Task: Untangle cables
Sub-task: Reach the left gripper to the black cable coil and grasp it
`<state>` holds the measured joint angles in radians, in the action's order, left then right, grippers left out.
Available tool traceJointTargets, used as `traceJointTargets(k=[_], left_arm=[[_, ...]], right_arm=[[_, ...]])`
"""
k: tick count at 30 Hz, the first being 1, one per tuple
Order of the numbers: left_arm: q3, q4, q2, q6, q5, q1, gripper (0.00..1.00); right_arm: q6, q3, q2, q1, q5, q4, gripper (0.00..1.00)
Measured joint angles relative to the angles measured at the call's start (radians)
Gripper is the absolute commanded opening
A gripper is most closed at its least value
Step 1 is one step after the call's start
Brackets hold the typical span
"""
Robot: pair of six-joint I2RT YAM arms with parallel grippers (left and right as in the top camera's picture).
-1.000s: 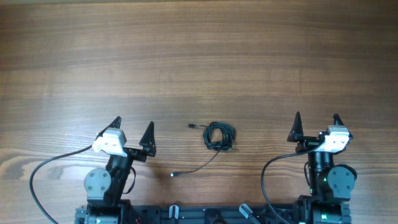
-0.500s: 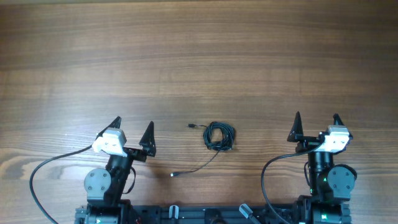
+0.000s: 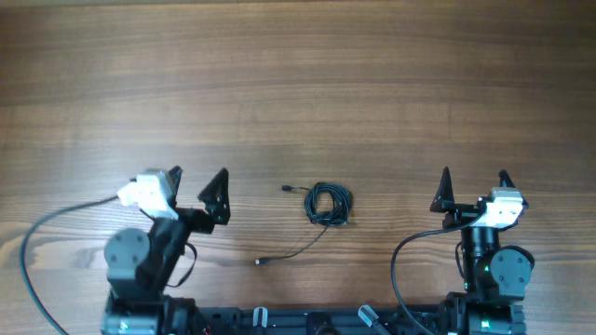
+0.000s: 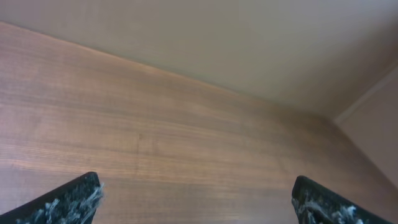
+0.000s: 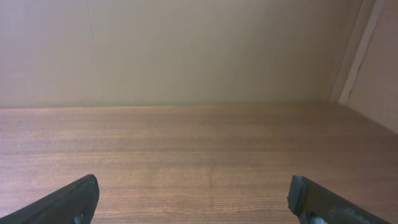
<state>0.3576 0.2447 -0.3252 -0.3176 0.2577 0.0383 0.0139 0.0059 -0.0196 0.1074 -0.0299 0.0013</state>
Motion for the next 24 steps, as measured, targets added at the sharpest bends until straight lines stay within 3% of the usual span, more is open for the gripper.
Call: traceJointTargets(k=[3,8,12,18,24], left_arm=[[0.161,0.067,-0.193,0.018,0.035,0.000,1.00],[0.360,0.079,-0.513,0.156,0.194,0.010,1.00],[0.454,0.092,-0.717,0.241,0.254,0.094,1.00],[0.592,0.167,-0.917,0.374,0.090,0.331,1.00],[0.612,0.230,-1.051,0.412,-0.012,0.552,1.00]], right_arm=[[0.000,0.000,0.000,0.000,0.000,-0.001,1.00],[0.000,0.000,0.000,0.000,0.000,0.000,1.00],[0.000,0.000,0.000,0.000,0.000,-0.001,1.00],[0.000,0.000,0.000,0.000,0.000,-0.001,1.00],[0.000,0.000,0.000,0.000,0.000,-0.001,1.00]])
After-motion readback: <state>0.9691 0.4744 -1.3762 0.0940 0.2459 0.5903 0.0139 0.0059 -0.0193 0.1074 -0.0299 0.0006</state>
